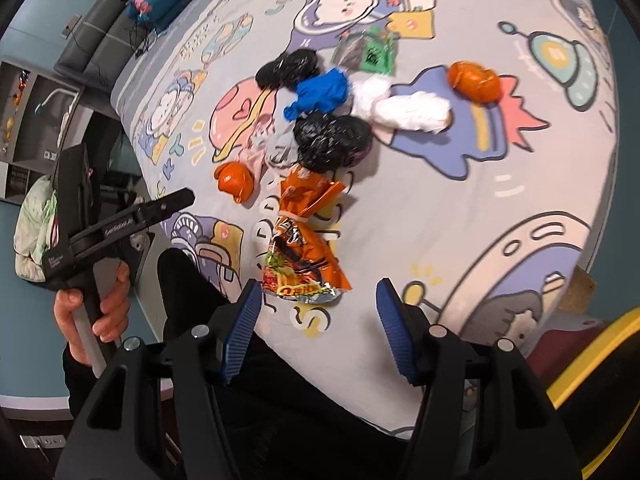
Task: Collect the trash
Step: 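Move both grippers back over the trash pile on the bed, then grasp the tangerine peel with the left gripper while the right grasps the orange wrapper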
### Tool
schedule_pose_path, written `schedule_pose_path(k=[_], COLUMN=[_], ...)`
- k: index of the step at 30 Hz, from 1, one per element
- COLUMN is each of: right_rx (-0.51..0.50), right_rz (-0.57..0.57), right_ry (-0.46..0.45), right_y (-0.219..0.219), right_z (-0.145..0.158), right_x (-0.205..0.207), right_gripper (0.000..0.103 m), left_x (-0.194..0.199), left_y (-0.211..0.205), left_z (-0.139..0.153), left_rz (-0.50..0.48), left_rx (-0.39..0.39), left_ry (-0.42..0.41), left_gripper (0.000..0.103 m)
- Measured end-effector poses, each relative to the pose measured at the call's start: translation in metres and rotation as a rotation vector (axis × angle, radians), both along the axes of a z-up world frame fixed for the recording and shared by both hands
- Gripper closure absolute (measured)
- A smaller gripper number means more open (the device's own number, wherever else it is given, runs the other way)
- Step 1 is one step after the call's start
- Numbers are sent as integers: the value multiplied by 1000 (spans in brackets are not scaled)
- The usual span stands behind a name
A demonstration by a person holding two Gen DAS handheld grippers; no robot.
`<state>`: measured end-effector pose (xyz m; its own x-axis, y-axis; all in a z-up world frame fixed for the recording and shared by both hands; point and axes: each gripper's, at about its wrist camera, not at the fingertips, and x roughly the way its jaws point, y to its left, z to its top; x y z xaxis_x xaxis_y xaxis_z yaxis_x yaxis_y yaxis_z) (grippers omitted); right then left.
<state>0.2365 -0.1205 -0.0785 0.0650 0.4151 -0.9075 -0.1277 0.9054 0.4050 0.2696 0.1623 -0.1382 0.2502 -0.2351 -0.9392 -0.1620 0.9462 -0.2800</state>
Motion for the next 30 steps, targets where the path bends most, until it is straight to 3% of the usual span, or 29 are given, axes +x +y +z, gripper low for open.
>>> schedule_pose_path(k=[22,30], right_rx=[-8,-11], right_rz=[83,107], right_ry=[106,129], right_y=[46,58], right_z=[-52,-65], right_x=[22,28], right_gripper=[47,47], left_x=[35,42], left_y=[-4,-8], left_z=[-47,-58], left_rz=[46,30], left_rx=[-45,-60], left_ry=[100,120], left_gripper=[22,39])
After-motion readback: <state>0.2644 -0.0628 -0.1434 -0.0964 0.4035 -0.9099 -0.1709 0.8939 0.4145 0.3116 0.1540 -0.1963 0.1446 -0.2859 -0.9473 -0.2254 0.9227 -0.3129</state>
